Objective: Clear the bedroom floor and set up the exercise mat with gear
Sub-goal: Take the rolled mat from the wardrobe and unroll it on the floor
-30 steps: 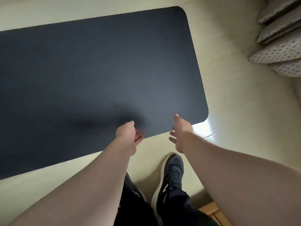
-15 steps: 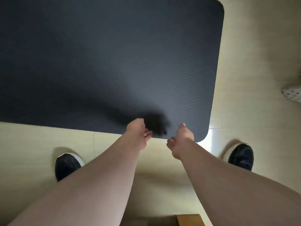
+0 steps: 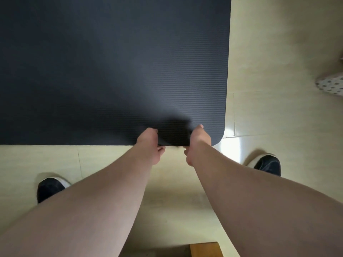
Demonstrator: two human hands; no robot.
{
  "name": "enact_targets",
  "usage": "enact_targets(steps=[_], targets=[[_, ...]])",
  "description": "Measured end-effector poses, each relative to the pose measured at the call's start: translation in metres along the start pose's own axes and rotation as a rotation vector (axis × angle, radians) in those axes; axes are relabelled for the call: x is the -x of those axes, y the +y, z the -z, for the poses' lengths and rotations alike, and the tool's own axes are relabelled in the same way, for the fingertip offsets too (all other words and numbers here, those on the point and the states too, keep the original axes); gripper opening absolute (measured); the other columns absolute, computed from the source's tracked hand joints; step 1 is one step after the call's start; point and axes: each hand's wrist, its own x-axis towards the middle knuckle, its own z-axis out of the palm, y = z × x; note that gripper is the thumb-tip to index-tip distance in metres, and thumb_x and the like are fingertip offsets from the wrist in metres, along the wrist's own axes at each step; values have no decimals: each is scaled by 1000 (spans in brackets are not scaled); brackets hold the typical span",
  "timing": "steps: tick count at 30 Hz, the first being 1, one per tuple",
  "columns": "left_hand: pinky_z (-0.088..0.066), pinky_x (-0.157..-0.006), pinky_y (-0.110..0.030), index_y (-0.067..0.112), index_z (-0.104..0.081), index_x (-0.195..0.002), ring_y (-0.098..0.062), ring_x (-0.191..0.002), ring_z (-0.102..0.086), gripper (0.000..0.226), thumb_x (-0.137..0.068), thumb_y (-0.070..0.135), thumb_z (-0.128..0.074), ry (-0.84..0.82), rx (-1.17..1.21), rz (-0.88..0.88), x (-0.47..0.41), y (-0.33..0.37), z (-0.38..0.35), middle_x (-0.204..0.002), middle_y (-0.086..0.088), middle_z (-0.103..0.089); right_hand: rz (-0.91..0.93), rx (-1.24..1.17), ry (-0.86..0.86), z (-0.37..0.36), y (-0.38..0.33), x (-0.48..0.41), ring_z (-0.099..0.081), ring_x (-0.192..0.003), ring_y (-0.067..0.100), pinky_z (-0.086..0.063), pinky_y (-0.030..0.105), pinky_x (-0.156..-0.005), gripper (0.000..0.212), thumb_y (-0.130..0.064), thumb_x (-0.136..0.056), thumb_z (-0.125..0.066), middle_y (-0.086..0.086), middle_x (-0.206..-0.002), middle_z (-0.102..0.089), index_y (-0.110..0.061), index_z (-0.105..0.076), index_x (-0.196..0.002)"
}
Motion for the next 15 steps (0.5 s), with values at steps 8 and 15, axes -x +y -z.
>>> enact_targets(steps=[8, 15], targets=[[-58, -95, -43, 16, -52, -86, -34, -99, -70, 17, -97, 23, -63, -67, -91, -107, 33, 49, -32, -90, -3, -55, 147, 93, -53, -16, -56, 19, -56, -127, 30, -43, 43, -106, 59, -56, -102, -36, 5, -144, -56, -19, -43, -148], [-57, -95, -39, 9, -60, -96, -28, -102, -70, 8, -99, 16, -59, -177, -98, -199, 44, 79, -49, -107, -12, -63, 246, 56, -58, -21, -96, 24, -58, -117, 28, -44, 47, -109, 60, -57, -101, -39, 1, -125, -60, -18, -45, -147]])
